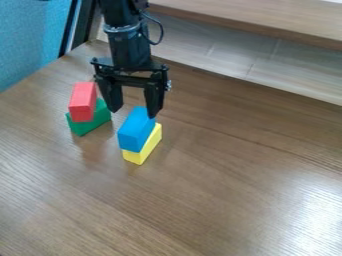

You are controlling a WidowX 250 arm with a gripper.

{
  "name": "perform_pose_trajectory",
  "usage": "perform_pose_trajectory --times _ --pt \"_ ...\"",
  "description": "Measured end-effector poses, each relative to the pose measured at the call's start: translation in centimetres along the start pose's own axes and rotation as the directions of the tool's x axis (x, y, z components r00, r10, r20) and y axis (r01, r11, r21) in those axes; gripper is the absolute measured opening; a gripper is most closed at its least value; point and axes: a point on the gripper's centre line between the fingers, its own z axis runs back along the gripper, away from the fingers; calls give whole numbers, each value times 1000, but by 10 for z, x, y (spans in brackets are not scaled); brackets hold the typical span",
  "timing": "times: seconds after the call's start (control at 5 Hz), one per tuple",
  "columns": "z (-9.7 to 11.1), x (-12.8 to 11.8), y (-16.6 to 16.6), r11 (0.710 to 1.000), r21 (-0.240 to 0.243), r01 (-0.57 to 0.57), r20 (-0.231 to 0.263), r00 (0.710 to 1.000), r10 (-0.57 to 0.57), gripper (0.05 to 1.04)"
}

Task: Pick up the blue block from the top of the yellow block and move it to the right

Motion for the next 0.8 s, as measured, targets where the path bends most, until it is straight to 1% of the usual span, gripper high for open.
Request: perform_pose_trajectory --times 0.2,0.4,0.6,0.8 --pt "-8 -3 0 1000 -7 -5 -27 1000 5 1001" --pt "2 -17 -8 999 -52 -15 -37 999 13 1001" --pt "21 -20 -8 998 -63 -14 0 1000 15 1001" --pt "20 -23 4 998 -56 -36 -5 999 36 1001"
